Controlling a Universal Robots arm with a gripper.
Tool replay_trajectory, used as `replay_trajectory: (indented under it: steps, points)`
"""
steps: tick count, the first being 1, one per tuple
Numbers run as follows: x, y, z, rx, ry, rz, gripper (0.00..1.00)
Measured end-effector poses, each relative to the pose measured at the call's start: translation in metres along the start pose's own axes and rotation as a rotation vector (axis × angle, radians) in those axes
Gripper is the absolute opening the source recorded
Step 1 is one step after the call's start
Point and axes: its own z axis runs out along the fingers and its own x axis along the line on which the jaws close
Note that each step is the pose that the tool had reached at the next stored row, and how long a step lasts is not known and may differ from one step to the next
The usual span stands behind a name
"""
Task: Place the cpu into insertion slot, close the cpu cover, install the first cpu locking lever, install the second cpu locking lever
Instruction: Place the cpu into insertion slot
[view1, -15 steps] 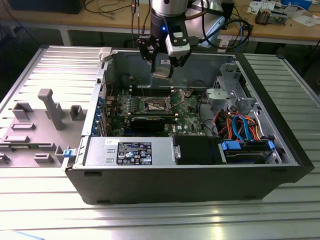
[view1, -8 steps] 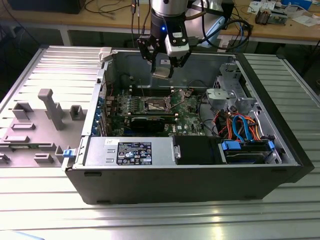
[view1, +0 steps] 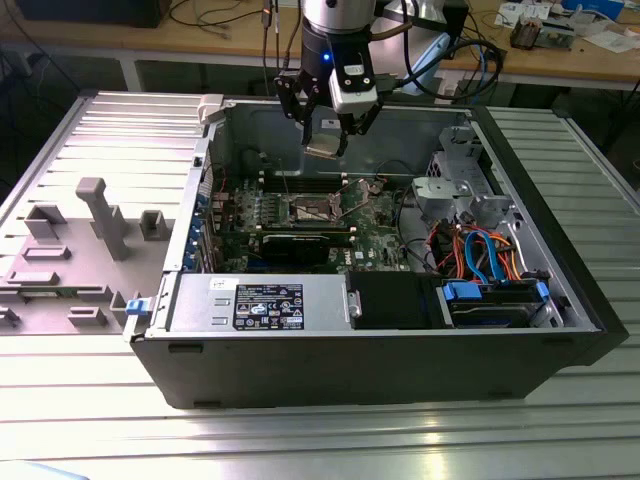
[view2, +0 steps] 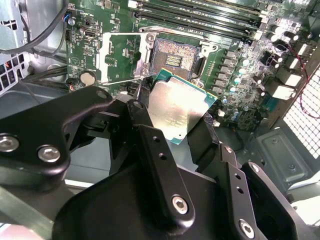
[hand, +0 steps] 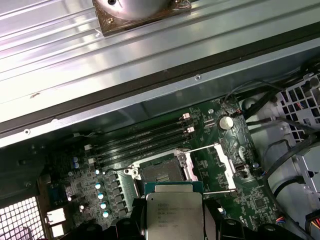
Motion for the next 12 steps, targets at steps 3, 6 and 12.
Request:
replay_trajectory:
  steps: [3,6,12]
  points:
    - [0.0000,0.0000,0.0000,-0.0001,-0.0004,0.005,0.55]
    - [0.0000,0.0000,0.0000,-0.0001,-0.0008,0.009,0.55]
    - [0.0000,0.0000,0.0001,-0.0003,-0.0018,0.021,0.55]
